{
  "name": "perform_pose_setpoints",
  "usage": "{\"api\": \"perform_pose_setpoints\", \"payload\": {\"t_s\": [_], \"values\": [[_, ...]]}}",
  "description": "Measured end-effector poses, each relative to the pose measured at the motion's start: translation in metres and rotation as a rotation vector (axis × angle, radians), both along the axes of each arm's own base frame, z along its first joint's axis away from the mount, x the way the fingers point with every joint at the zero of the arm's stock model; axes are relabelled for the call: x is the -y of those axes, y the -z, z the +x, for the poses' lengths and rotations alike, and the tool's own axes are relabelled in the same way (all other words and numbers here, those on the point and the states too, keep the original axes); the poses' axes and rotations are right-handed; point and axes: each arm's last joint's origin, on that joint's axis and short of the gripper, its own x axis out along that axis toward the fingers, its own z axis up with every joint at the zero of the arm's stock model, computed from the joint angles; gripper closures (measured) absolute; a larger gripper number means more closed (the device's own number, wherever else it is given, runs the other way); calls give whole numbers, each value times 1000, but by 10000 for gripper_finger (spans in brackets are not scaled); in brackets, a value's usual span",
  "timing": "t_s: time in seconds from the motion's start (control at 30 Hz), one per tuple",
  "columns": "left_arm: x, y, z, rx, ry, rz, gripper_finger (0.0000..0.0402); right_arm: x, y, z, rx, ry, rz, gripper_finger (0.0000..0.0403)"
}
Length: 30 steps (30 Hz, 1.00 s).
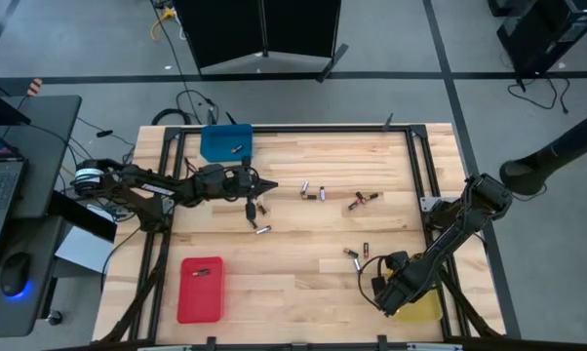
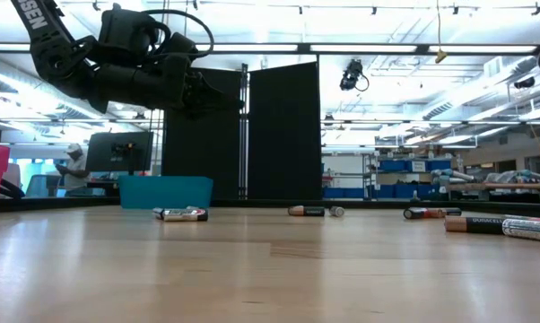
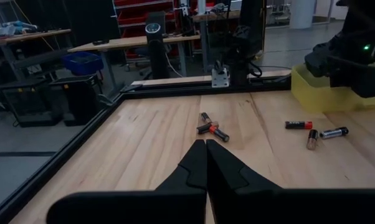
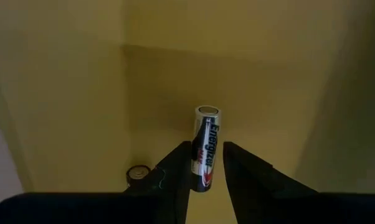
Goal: Sort batteries
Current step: Put the silver battery into the yellow bin, then put the red battery into the blue bin
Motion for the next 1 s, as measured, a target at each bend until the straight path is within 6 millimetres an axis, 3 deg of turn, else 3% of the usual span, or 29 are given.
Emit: {"api": "perform_pose_setpoints", "payload": {"t_s": [0.2,0.57,0.8,1.0], "values": [[0,0,0,1,3,-5,398,2,-8,-1,18,-7,20,298],[0,0,0,0,4,-7,398,20,-40,-18,15,-64,8,298],[0,2,0,-18,3,-14,398,45,-66,-27,68,-151,-21,298],[0,6,-1,-59,1,-47,398,72,-85,-18,271,-206,-59,298]]}}
